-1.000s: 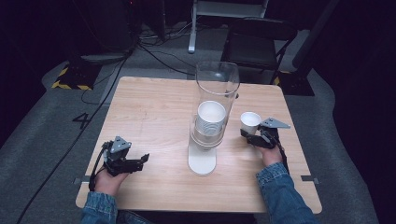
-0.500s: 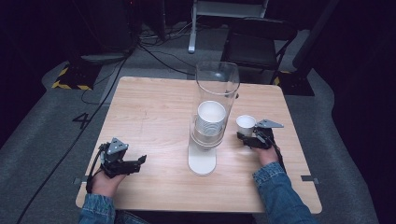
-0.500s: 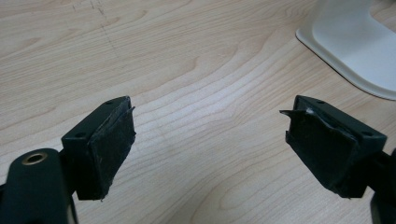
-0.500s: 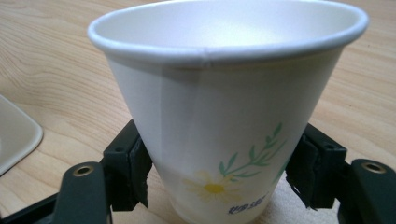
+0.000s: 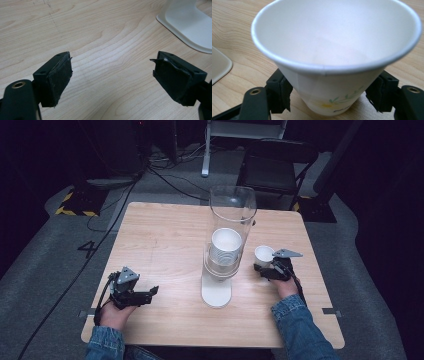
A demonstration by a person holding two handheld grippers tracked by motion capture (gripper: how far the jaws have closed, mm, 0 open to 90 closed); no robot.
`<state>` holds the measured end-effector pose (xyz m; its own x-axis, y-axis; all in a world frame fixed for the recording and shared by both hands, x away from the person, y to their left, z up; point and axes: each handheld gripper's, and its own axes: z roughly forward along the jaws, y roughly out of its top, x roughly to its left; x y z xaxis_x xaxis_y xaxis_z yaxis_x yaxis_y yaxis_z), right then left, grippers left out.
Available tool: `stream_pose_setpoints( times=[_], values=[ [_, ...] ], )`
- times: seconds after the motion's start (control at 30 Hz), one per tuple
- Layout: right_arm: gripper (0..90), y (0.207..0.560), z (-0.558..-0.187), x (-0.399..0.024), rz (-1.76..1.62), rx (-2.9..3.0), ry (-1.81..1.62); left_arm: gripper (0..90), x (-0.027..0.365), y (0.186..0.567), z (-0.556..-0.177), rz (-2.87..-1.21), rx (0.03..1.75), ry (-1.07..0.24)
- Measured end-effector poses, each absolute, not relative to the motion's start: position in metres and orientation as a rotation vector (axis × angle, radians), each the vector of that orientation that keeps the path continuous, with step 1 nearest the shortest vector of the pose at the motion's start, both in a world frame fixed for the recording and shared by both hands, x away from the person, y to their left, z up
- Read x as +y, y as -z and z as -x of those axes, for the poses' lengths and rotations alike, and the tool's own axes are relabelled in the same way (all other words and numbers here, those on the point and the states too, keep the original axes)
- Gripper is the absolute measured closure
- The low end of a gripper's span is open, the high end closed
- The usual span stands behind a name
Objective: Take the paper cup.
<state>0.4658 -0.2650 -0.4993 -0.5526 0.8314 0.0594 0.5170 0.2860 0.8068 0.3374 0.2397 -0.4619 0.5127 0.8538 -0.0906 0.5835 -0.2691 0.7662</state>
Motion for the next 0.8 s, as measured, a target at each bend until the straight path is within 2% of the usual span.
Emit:
stream_pose_setpoints(
  times=[0.1, 0.3, 0.8],
  values=[
    [27.7, 0.5, -0.466, -0.265, -1.226, 2.197, -1.162, 15.4, 0.239, 0.462, -0.338, -1.975, 1.177, -0.435],
    [15.7, 0.497, -0.465, -0.266, -1.22, 2.187, -1.193, 15.5, 0.238, 0.461, -0.339, -1.987, 1.16, -0.431],
    [14.9, 0.466, -0.435, -0.287, -1.176, 2.193, -1.19, 15.4, 0.236, 0.46, -0.344, -1.982, 1.145, -0.41]
  ],
)
